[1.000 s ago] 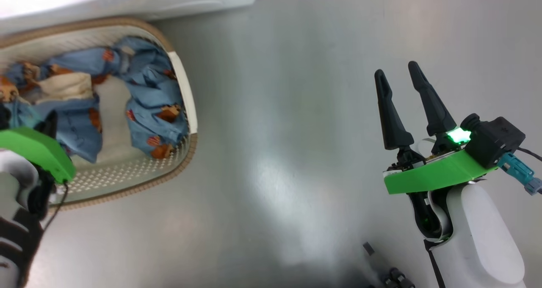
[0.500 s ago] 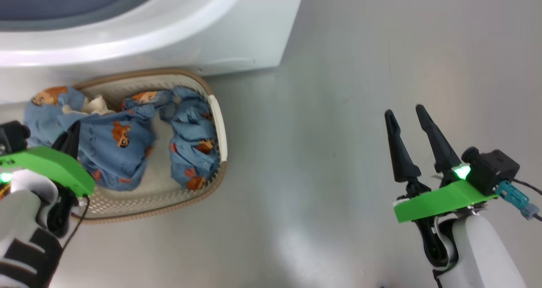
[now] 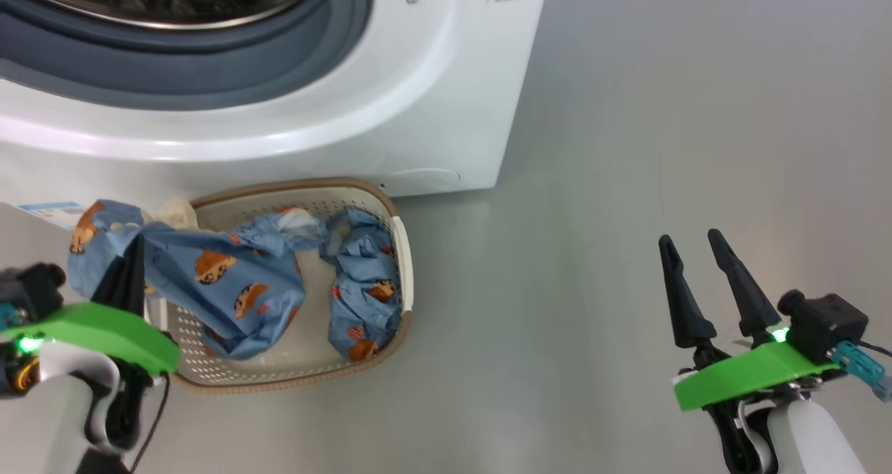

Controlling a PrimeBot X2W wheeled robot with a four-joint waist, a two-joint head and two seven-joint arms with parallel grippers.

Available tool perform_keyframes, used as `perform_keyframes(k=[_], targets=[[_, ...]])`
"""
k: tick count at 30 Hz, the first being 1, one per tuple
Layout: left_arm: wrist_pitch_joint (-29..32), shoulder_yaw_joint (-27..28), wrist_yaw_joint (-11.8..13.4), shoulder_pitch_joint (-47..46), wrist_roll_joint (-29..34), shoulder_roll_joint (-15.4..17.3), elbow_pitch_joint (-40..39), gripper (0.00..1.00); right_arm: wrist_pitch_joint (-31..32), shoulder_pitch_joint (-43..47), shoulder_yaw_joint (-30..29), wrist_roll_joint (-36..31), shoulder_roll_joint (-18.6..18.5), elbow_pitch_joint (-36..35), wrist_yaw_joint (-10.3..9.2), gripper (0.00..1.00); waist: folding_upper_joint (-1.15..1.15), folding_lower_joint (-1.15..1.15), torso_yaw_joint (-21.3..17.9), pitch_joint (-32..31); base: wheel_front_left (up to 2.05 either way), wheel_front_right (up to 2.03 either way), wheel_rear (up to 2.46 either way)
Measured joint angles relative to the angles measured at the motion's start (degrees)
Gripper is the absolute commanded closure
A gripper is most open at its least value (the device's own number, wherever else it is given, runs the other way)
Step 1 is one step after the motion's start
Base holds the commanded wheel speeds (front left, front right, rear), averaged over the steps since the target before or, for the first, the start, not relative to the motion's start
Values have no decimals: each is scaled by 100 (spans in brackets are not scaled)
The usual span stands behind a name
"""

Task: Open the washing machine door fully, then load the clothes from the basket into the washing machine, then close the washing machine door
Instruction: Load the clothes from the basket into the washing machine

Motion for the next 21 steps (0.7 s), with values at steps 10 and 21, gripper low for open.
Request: perform_keyframes(k=[10, 21], targets=[[-1, 1159, 0, 1255, 684, -403, -1376, 100, 0, 314, -152, 59, -93, -37, 0, 0, 0, 0, 189, -404, 0, 0, 0], [-9, 1682, 1, 2052, 1039, -788, -2248, 100, 1, 463, -280, 83, -81, -90, 0, 0, 0, 0, 139, -504, 0, 0, 0]])
